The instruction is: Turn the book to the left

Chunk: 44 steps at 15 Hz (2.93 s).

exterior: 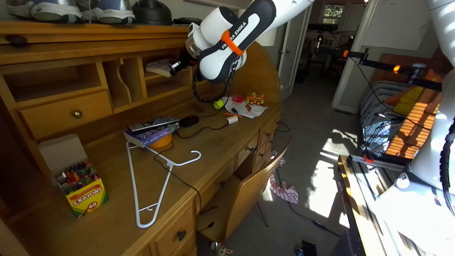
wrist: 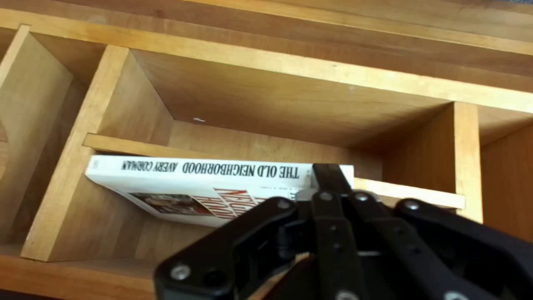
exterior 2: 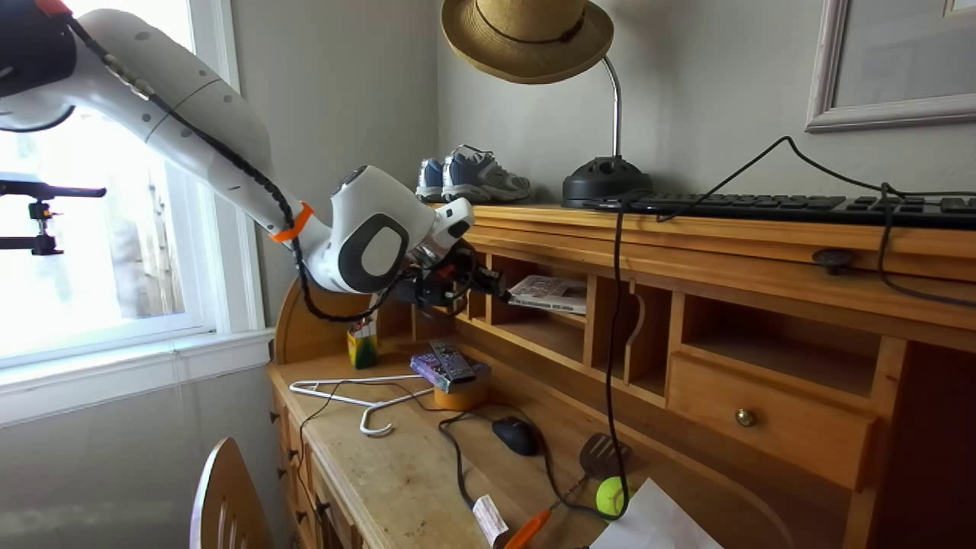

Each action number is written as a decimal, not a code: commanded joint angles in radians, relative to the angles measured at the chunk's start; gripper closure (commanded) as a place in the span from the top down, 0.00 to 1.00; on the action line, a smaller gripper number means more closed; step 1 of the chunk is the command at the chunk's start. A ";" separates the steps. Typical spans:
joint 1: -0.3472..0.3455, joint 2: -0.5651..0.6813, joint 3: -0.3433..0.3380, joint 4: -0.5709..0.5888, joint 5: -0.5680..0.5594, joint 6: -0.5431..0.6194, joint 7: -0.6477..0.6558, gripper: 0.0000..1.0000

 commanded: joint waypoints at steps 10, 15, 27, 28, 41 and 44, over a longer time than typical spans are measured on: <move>-0.057 0.025 0.047 0.047 0.028 -0.060 -0.044 0.00; -0.046 0.063 -0.026 0.081 0.055 -0.028 -0.009 0.00; -0.044 0.130 -0.028 0.183 0.097 0.028 -0.005 0.00; -0.033 0.135 -0.046 0.193 0.086 0.024 0.016 0.00; -0.057 0.149 -0.018 0.213 0.096 0.007 0.010 0.00; -0.045 0.052 -0.031 0.088 0.059 0.012 0.000 0.00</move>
